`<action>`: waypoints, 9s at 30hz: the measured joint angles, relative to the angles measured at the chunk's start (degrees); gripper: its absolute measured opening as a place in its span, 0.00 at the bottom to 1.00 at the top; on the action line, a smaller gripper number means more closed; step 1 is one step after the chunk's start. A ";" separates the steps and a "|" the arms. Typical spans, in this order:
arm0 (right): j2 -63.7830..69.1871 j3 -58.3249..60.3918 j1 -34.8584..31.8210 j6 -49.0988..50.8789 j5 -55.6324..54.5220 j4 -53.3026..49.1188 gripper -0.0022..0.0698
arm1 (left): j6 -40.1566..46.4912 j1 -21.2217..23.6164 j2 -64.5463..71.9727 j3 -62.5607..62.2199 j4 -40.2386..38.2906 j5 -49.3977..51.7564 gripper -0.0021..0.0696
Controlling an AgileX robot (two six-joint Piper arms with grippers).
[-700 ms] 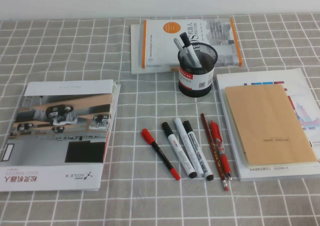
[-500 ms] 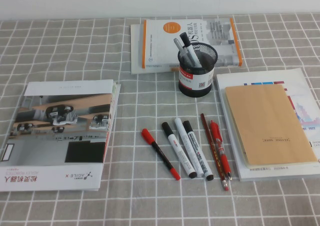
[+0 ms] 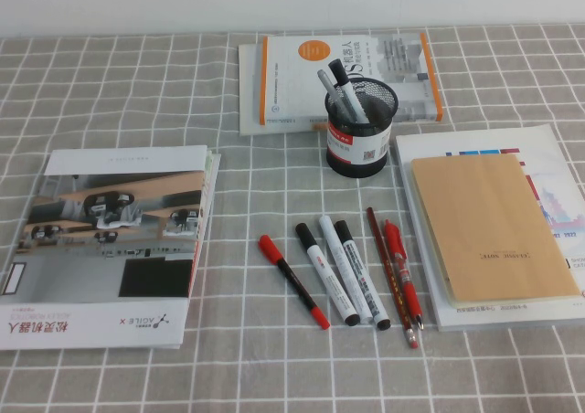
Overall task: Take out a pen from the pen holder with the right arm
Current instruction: 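Take a marker out of the pen holder and lay it on the table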
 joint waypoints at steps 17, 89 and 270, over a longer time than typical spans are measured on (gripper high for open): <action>0.00 0.00 0.00 -3.54 0.10 15.39 0.01 | 0.00 0.00 0.00 0.00 0.00 0.00 0.02; 112.57 -86.28 26.47 -32.24 -11.35 -3.64 0.45 | 0.00 0.00 0.00 0.00 0.00 0.00 0.02; 118.41 -99.62 37.93 -9.21 37.03 -2.02 0.18 | 0.00 0.00 0.00 0.00 0.00 0.00 0.02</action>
